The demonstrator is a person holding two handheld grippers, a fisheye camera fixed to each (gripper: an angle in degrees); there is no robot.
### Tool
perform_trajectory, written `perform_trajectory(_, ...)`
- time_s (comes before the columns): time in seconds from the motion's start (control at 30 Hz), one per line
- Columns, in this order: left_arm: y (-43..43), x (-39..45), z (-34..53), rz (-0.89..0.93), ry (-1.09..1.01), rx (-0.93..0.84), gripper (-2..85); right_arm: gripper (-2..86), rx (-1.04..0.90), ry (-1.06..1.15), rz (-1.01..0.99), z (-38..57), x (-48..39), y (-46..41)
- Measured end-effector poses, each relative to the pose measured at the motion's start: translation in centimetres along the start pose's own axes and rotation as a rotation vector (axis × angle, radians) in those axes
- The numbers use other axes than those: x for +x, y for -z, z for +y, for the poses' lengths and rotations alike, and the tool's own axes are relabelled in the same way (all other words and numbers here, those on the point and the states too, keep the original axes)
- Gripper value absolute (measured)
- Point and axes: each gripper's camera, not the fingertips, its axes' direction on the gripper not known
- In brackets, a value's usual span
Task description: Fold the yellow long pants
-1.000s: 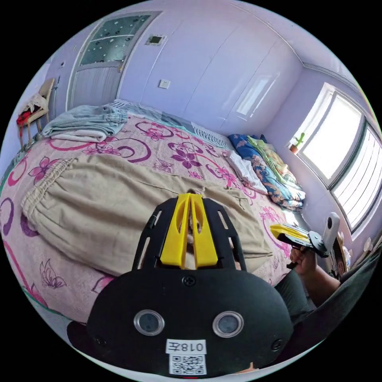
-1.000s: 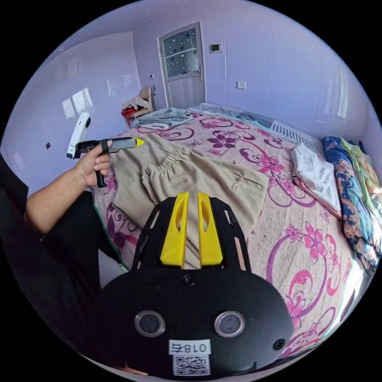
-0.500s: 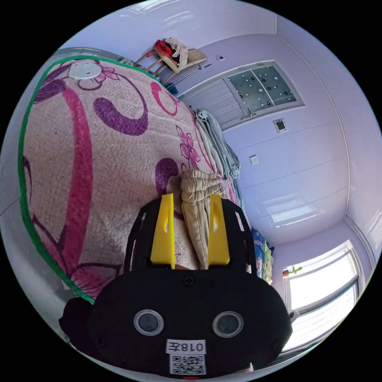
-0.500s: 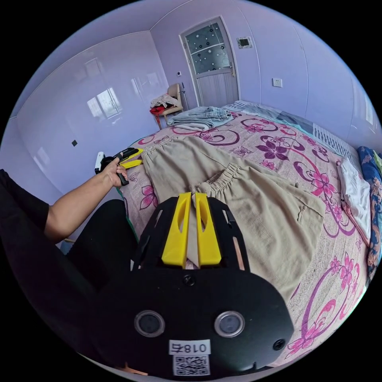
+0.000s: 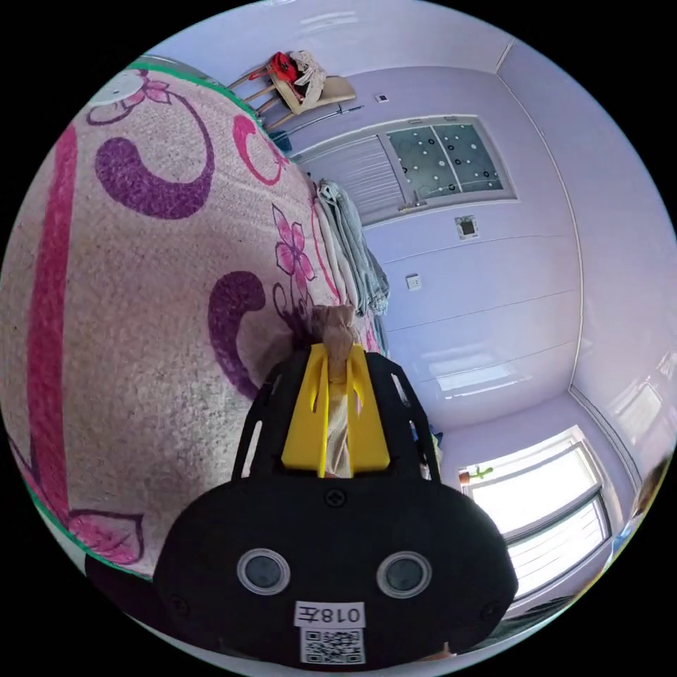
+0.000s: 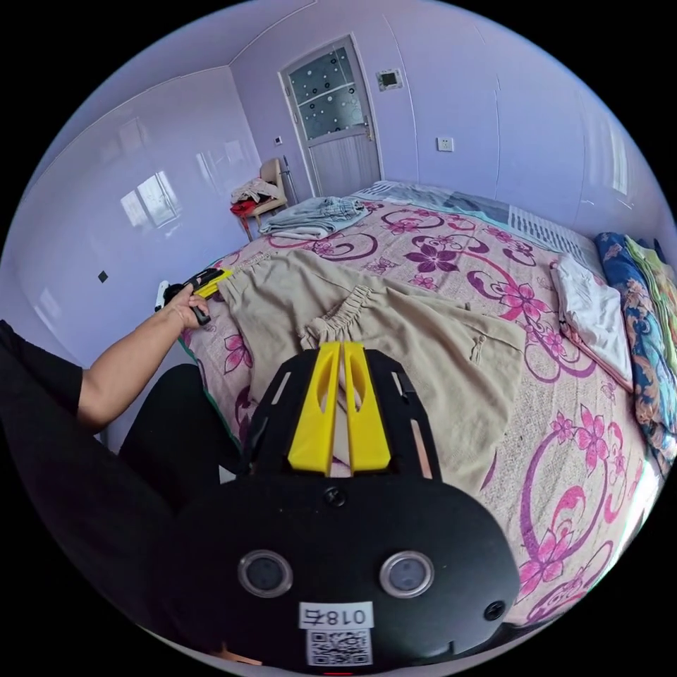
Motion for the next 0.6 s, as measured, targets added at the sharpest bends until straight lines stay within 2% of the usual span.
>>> perform_trajectory(0.07, -0.7, 5.3, 0.3, 0.024, -0.058, -0.005, 3.9, 0.1, 0.013, -0.023, 0.022, 0.8, 1.4, 1.0)
perform_trajectory(0.17, -3.9, 18.0, 1.7, 0.048, -0.239, -0.06, 3.9, 0.0, 0.053, -0.088, 0.049, 2.6, 4.3, 3.3)
perform_trajectory(0.23, -7.7, 30.3, 5.3, 0.079, -0.43, -0.127, 3.9, -0.1, 0.087, -0.132, 0.074, 4.2, 6.1, 5.0)
perform_trajectory(0.27, -8.7, 33.5, 6.7, 0.088, -0.479, -0.145, 4.0, -0.1, 0.107, -0.164, 0.095, 5.4, 7.4, 6.1)
perform_trajectory(0.33, -13.3, 45.5, 14.3, 0.105, -0.687, -0.227, 4.1, -0.1, 0.132, -0.215, 0.12, 7.3, 9.2, 7.7)
perform_trajectory(0.37, -14.5, 48.1, 16.6, 0.1, -0.734, -0.248, 4.1, -0.1, 0.145, -0.252, 0.132, 8.7, 10.5, 8.7)
perform_trajectory(0.43, -19.8, 55.9, 27.2, 0.036, -0.91, -0.318, 4.3, -0.1, 0.165, -0.314, 0.143, 10.8, 12.3, 10.0)
perform_trajectory(0.6, -33.0, 59.5, 48.2, -0.158, -1.186, -0.526, 4.6, -0.1, 0.2, -0.457, 0.157, 15.9, 16.7, 12.3)
